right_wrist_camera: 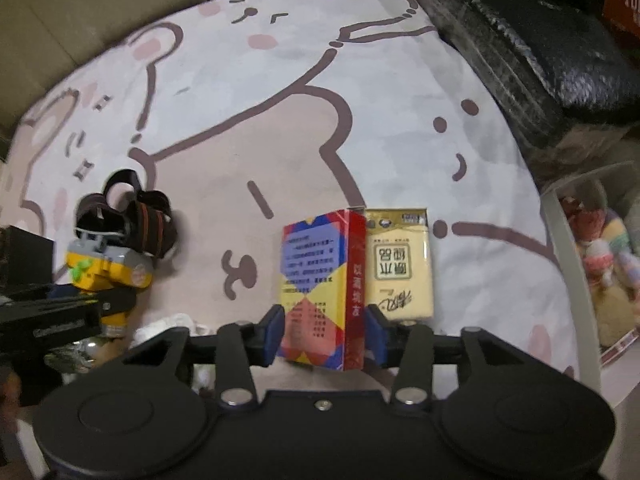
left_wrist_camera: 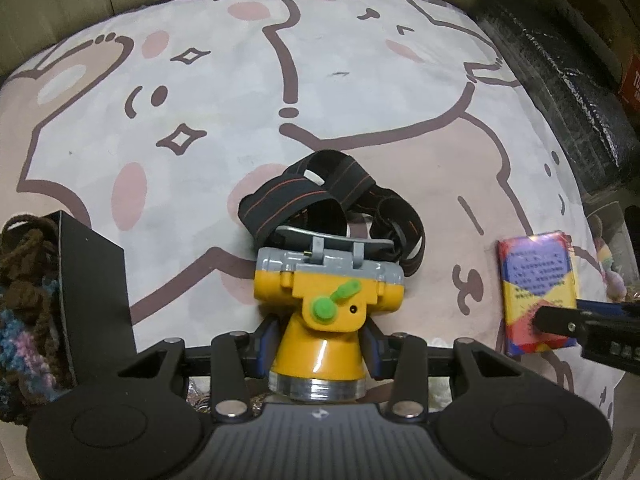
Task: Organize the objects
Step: 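Grasp the yellow headlamp with the left tool while the right tool grasps the colourful card box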
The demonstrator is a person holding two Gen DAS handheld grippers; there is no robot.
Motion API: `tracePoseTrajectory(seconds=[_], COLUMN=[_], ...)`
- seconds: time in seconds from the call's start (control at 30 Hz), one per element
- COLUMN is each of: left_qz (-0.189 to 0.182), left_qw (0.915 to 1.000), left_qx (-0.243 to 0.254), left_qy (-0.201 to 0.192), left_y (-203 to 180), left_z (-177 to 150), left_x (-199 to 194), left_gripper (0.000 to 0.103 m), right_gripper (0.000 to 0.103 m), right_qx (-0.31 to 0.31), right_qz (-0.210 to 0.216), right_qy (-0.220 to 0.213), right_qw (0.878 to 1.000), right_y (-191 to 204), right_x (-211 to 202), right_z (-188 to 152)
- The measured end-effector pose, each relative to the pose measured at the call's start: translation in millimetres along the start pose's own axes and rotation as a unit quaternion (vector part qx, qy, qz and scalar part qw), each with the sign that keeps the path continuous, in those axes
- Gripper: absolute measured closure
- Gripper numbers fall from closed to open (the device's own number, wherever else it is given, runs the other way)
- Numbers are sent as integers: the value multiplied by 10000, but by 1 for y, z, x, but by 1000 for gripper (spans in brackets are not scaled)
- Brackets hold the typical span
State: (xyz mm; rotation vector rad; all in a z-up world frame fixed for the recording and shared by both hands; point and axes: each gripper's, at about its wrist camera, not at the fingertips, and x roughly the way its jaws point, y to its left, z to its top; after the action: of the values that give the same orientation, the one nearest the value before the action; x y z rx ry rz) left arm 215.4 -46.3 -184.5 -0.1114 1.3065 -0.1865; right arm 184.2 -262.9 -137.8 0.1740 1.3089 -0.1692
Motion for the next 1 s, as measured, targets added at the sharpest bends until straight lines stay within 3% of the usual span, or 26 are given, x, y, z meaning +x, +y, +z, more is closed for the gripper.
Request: tracePoseTrajectory(seconds=[0.33, 0.4, 0.47, 0.57, 1.0], left_qz=[-239, -260, -304, -350, -439], left_qw=[9996, 9995, 9993, 9990, 9974], left_qx=[-128, -160, -194, -260, -532], left_qy=[-50, -68, -88, -100, -227], left_y=[4, 5, 6, 8, 12], left_z=[3, 3, 2, 2, 8], left_x=[3, 3, 2, 2, 8], left_gripper=[60, 60, 60, 60, 58], right_gripper=[67, 61, 47, 38, 41], right_qx=[-145, -139, -192, -452, -573], right_qz=[292, 307, 331, 213, 81], right_qy=[-494, -568, -593, -549, -365], right_qw=[9982, 9978, 9975, 9972, 9977], right_y=[14, 17, 22, 33, 37], right_x=[3, 5, 7, 16, 40], right_z=[9, 11, 14, 15, 25])
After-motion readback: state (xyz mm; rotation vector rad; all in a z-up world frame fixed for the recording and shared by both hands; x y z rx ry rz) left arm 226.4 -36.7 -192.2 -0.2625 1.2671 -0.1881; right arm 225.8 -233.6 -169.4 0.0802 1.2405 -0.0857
